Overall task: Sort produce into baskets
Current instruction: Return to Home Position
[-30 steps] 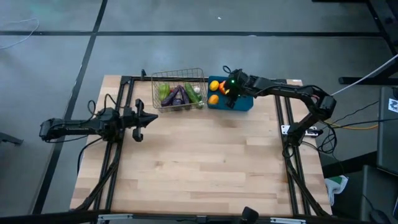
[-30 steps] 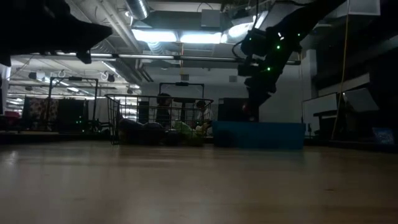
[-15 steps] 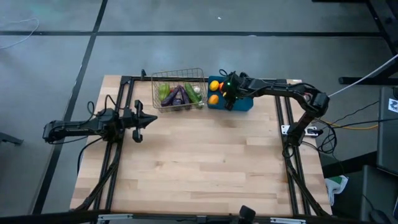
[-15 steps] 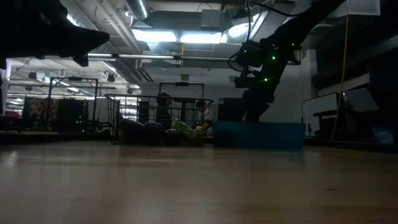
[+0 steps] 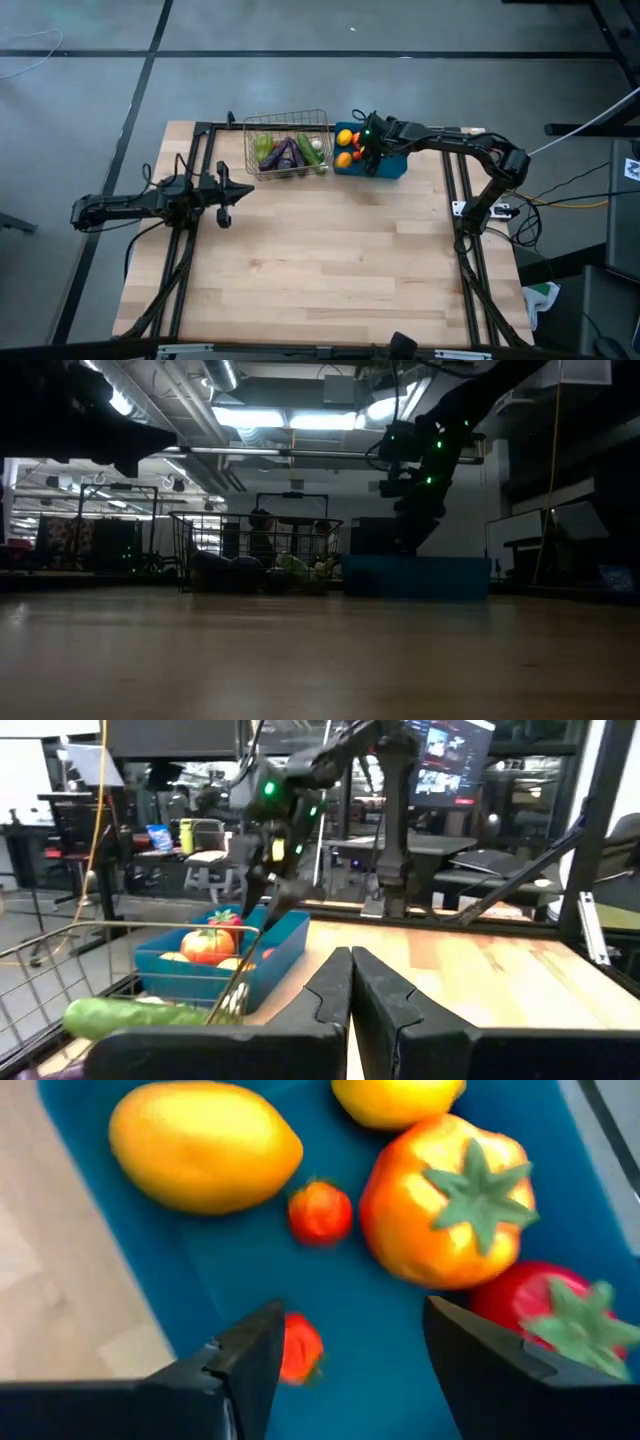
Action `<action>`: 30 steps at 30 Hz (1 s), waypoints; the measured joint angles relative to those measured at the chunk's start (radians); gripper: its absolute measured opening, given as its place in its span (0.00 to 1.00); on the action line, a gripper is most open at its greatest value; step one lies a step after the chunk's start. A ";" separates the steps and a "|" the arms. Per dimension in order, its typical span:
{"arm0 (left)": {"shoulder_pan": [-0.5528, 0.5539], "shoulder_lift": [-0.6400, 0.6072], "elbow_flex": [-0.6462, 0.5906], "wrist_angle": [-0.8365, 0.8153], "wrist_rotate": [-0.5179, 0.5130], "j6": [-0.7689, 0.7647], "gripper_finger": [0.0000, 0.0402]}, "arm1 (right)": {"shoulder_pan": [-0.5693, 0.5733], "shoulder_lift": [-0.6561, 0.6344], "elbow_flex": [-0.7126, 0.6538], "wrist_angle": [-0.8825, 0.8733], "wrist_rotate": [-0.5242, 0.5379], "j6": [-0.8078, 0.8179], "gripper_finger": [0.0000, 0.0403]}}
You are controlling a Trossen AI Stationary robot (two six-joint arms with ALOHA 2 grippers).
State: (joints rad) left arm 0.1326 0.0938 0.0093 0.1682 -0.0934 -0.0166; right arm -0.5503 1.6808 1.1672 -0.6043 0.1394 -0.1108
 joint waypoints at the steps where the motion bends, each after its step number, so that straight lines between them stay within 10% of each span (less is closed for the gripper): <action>1: 0.000 -0.008 0.000 -0.012 -0.006 -0.001 0.00 | 0.000 -0.008 0.017 -0.033 0.000 0.000 0.59; 12: 0.000 -0.090 0.003 -0.150 -0.015 -0.034 0.02 | 0.001 -0.339 -0.042 -0.079 -0.186 -0.001 0.59; 30: 0.000 -0.090 0.003 -0.150 -0.022 0.053 0.00 | 0.001 -0.868 -0.746 0.379 -0.597 0.262 0.57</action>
State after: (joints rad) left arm 0.1326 0.0040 0.0124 0.0181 -0.1150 0.0360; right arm -0.5492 0.8126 0.4214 -0.2252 -0.4577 0.1511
